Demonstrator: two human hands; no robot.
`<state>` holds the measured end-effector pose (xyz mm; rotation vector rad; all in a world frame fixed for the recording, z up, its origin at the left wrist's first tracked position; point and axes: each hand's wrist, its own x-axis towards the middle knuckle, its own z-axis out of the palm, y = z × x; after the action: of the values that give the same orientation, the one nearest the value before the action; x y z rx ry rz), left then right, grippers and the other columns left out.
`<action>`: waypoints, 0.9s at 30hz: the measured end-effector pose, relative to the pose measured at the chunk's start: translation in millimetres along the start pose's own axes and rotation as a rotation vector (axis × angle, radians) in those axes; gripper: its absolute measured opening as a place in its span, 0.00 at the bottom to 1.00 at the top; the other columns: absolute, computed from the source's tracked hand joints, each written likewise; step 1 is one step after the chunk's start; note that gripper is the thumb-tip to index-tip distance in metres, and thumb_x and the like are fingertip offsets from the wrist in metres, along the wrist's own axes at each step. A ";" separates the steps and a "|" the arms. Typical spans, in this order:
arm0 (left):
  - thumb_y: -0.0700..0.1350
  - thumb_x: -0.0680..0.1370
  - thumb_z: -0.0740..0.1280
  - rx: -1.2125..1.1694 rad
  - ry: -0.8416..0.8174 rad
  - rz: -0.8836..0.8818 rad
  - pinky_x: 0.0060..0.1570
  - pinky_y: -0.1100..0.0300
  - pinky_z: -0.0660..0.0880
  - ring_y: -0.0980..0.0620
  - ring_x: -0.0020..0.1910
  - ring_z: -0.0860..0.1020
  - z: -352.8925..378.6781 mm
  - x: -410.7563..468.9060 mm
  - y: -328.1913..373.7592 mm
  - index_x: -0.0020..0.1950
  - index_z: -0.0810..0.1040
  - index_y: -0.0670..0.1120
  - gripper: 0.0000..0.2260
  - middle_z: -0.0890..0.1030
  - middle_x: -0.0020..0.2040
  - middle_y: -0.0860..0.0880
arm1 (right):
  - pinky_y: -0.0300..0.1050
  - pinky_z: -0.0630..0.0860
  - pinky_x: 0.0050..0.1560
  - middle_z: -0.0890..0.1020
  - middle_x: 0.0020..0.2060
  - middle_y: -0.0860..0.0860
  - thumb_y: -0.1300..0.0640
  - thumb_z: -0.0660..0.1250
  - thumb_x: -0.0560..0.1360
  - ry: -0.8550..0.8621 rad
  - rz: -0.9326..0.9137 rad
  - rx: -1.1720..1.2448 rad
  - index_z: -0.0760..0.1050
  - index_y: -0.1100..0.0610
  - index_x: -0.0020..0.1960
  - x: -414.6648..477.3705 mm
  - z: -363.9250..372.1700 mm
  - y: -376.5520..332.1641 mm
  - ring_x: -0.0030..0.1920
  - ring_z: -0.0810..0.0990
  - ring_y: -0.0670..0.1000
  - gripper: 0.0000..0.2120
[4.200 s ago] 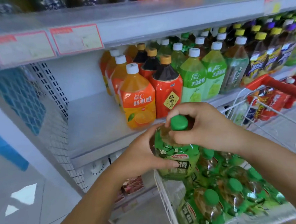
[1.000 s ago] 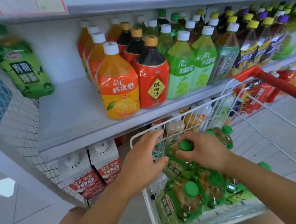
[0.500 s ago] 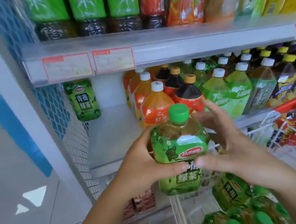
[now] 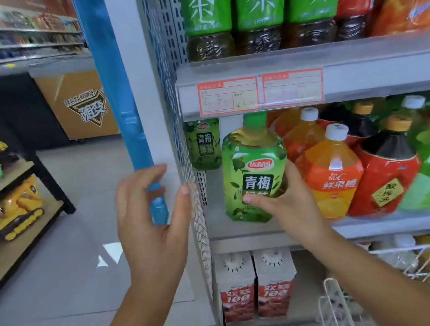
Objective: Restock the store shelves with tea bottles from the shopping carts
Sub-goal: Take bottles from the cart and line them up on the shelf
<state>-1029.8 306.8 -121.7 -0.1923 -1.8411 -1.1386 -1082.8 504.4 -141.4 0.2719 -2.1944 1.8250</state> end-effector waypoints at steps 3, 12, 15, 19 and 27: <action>0.49 0.78 0.63 0.054 0.026 -0.045 0.64 0.52 0.73 0.61 0.66 0.67 10.2 1.7 -25.3 0.69 0.69 0.42 0.21 0.71 0.65 0.46 | 0.22 0.71 0.48 0.78 0.53 0.40 0.60 0.80 0.64 0.049 -0.011 -0.061 0.65 0.53 0.70 31.5 8.7 19.4 0.50 0.76 0.29 0.39; 0.46 0.79 0.61 -0.015 -0.006 -0.162 0.51 0.76 0.69 0.68 0.54 0.74 46.9 8.6 -46.8 0.73 0.64 0.45 0.22 0.76 0.58 0.55 | 0.39 0.71 0.56 0.74 0.58 0.49 0.61 0.76 0.68 0.136 0.105 -0.041 0.57 0.56 0.72 80.1 26.2 67.3 0.58 0.74 0.49 0.39; 0.45 0.79 0.61 -0.024 0.020 -0.161 0.46 0.79 0.67 0.71 0.51 0.75 49.7 5.5 -51.8 0.72 0.64 0.45 0.21 0.75 0.55 0.63 | 0.44 0.71 0.60 0.72 0.63 0.52 0.59 0.76 0.69 0.180 0.116 -0.086 0.56 0.56 0.72 102.1 36.7 79.3 0.62 0.72 0.51 0.40; 0.48 0.79 0.61 -0.031 0.032 -0.165 0.46 0.77 0.69 0.69 0.51 0.75 50.3 4.2 -54.7 0.71 0.64 0.51 0.20 0.76 0.56 0.59 | 0.48 0.63 0.71 0.61 0.71 0.55 0.51 0.75 0.70 0.226 0.144 -0.199 0.55 0.48 0.77 127.1 51.3 89.4 0.64 0.64 0.49 0.42; 0.52 0.76 0.60 -0.048 0.042 -0.146 0.49 0.78 0.68 0.72 0.54 0.74 53.5 2.6 -61.0 0.72 0.64 0.47 0.25 0.73 0.57 0.70 | 0.40 0.63 0.65 0.74 0.66 0.52 0.54 0.73 0.73 0.369 0.144 -0.130 0.63 0.55 0.72 158.4 62.4 98.8 0.67 0.70 0.52 0.32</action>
<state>-1098.2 313.0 -164.9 -0.0616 -1.8156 -1.2789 -1269.1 466.4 -192.1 -0.2377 -2.0979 1.6338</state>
